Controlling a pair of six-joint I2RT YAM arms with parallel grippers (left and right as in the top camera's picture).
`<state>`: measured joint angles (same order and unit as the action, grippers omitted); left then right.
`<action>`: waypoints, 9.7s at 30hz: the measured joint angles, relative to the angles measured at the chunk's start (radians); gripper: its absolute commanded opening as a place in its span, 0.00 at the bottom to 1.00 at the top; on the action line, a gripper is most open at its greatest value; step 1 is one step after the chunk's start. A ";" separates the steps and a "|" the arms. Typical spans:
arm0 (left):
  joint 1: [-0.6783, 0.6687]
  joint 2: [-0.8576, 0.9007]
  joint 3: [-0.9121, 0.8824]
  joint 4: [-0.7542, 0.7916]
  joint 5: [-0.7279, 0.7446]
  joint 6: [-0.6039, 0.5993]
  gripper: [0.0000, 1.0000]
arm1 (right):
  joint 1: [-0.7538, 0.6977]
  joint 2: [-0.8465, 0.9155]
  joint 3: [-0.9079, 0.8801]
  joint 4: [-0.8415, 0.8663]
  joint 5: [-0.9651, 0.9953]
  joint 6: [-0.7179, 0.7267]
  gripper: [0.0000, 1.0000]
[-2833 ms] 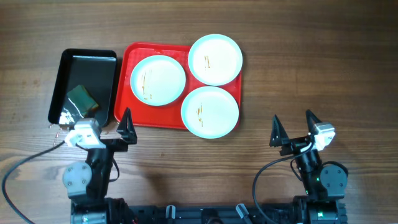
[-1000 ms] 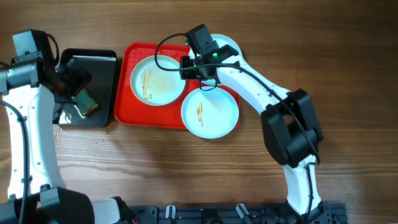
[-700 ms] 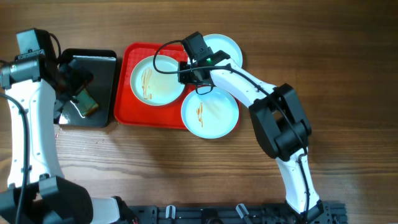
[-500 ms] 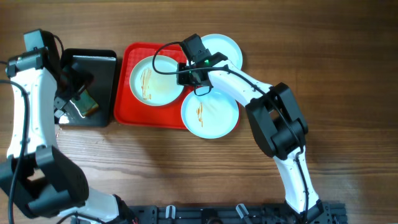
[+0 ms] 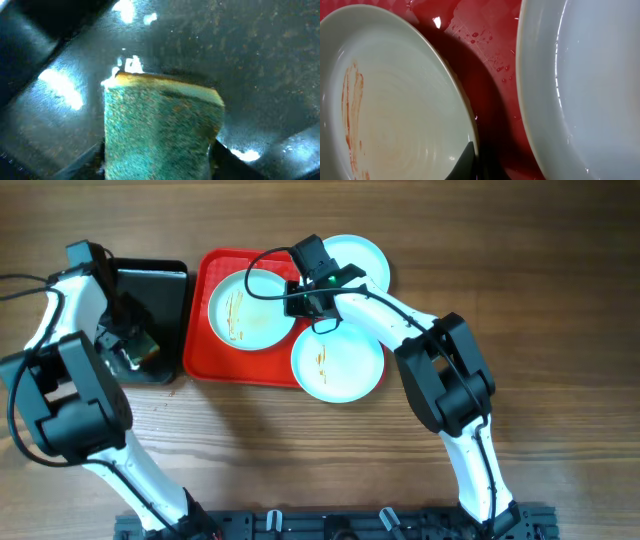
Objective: Clean dirty plates on tray and stack at the side
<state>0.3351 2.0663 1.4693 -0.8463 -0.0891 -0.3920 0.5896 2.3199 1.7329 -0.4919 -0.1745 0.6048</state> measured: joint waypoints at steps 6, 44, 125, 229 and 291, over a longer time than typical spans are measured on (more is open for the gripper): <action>0.000 0.018 0.006 0.007 -0.004 0.016 0.04 | 0.000 0.000 0.000 0.000 0.000 0.000 0.04; -0.402 0.098 0.123 -0.069 0.359 0.253 0.04 | 0.000 0.003 0.002 0.008 -0.027 -0.026 0.04; -0.438 0.037 0.049 0.197 -0.110 0.010 0.04 | 0.003 0.020 0.013 0.038 -0.080 0.016 0.04; -0.210 -0.136 0.264 -0.182 0.020 -0.027 0.04 | 0.005 -0.047 0.126 -0.121 -0.039 -0.393 0.48; -0.443 0.130 0.263 -0.201 0.049 -0.096 0.04 | 0.011 0.101 0.206 -0.177 0.028 0.136 0.04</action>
<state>-0.1078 2.1963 1.7325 -1.0473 -0.0402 -0.4877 0.6003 2.4214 1.9385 -0.6689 -0.1463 0.7410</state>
